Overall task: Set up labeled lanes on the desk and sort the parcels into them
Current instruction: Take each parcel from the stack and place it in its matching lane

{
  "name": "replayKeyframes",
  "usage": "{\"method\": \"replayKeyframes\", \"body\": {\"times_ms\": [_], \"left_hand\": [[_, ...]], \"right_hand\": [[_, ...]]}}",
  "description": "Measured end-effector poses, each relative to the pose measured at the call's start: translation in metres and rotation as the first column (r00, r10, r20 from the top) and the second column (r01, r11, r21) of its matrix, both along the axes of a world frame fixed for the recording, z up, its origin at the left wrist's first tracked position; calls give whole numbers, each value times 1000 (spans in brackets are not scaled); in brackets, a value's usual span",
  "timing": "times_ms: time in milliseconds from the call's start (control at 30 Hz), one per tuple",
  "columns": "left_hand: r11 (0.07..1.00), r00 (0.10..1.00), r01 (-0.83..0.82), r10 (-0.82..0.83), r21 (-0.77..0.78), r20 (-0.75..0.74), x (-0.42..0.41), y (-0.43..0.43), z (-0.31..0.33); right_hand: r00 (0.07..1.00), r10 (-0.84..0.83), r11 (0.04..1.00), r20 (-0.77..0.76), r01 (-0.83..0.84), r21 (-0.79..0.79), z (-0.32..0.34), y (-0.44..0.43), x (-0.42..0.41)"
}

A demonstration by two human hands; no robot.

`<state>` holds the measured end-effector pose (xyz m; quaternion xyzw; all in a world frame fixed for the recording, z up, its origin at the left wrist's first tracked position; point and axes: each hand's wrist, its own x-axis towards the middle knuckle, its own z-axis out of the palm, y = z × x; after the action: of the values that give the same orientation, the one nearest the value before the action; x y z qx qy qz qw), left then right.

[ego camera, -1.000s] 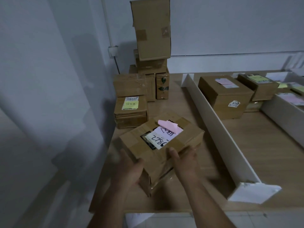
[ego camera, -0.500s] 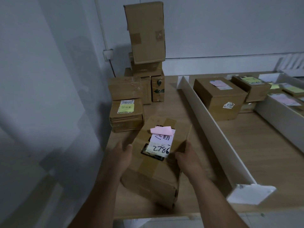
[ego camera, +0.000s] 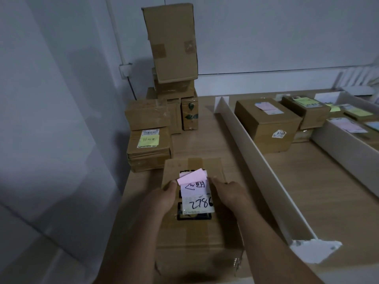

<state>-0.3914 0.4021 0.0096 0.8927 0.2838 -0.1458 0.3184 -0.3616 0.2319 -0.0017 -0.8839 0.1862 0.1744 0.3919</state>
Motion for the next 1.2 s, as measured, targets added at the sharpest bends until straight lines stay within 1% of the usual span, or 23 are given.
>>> {"method": "replayKeyframes", "body": {"times_ms": [100,167,233,300,400,567,667,800,900,1000,1100,1200], "left_hand": [[999,1000,-8,8,-37,-13,10,2,-5],[994,999,-23,20,-108,-25,11,3,-6],[980,1000,-27,24,-198,-18,11,4,-5],[967,1000,-20,20,-255,-5,10,6,-5],[962,999,-22,28,-274,18,5,8,-9],[961,996,-40,60,-275,66,-8,5,-11],[938,989,-84,120,-337,88,-15,3,-13],[920,973,-120,184,-373,140,-28,2,-21],[895,950,-115,226,-431,215,-41,1,-22],[893,906,-99,263,-439,332,-52,-1,-19],[871,824,-51,312,-488,472,-62,-8,-12],[884,747,4,308,-467,589,-70,-18,3]], "right_hand": [[999,17,1000,-34,-16,2,7,3,11],[997,27,1000,-70,-26,18,9,5,16],[994,66,995,-92,-58,82,9,6,19],[990,112,987,-88,-101,121,6,5,19],[985,168,981,-50,-162,106,4,2,11],[991,130,988,-38,-127,83,6,0,-5],[995,95,994,-34,-93,55,11,2,-13],[1000,27,999,5,-27,30,12,3,-31],[998,-19,998,67,16,53,12,5,-45],[980,-75,995,184,61,78,16,6,-61],[925,-135,985,355,86,149,24,4,-81],[843,-219,956,491,85,279,34,0,-98]]}}
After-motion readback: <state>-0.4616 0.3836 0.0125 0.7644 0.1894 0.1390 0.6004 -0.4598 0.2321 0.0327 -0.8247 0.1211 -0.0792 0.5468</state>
